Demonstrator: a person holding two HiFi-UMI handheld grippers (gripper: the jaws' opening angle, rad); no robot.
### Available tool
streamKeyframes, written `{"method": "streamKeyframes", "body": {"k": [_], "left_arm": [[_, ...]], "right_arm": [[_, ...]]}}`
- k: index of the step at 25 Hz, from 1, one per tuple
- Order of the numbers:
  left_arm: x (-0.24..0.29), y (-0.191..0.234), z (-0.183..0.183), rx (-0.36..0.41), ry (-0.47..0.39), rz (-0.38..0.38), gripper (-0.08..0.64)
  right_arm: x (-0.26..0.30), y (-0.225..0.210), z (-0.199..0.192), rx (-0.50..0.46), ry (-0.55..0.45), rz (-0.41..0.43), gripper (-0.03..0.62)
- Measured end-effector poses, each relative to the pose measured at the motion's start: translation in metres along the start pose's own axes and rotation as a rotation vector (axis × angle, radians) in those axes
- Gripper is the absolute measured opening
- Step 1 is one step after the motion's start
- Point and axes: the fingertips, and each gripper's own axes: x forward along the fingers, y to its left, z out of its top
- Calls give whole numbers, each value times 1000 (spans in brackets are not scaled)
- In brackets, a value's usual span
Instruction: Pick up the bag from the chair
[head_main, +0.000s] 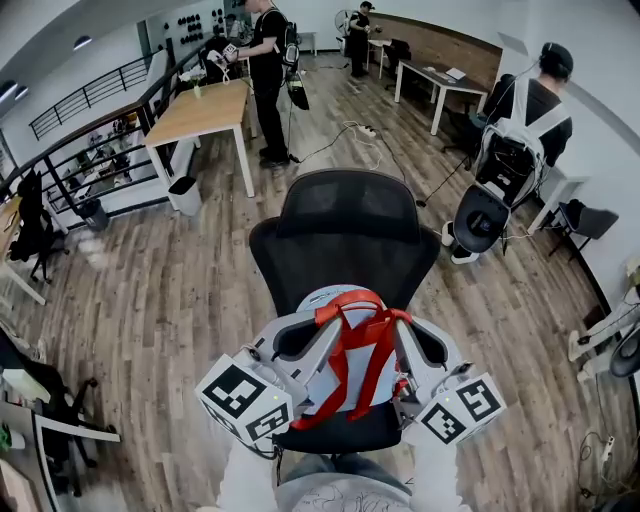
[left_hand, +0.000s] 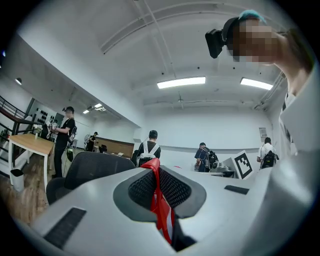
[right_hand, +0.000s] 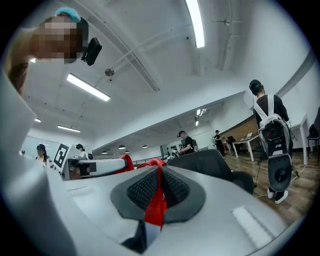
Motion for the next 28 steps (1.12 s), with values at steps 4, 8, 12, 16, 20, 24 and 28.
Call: {"method": "streamKeyframes", "body": {"k": [4,8,12,16,20,24,28], "left_arm": [[-6,-4,-1,-7,-3,11,18],[-8,-6,-1,-7,-5,13,18],[-3,-10,-1,3,1,13,17],[-2,-7,2,7,-3,17,18],[-1,-5,2,2,-4,18,17],[1,-6,2,-2,-5,15,18],[1,-7,1,-5,-5,8,18]], "right_arm": [[-3,7,-2,3,-5,0,21],[-3,9,-5,17,-3,4,21],[-5,7,-5,29,-5,11,21],[-1,8,-6,39,-8,20,21],[2,8,-7,43,-4,24,21],[3,7,-6,43,-1,27,21],[1,7,-7,42,-1,25,21]]}}
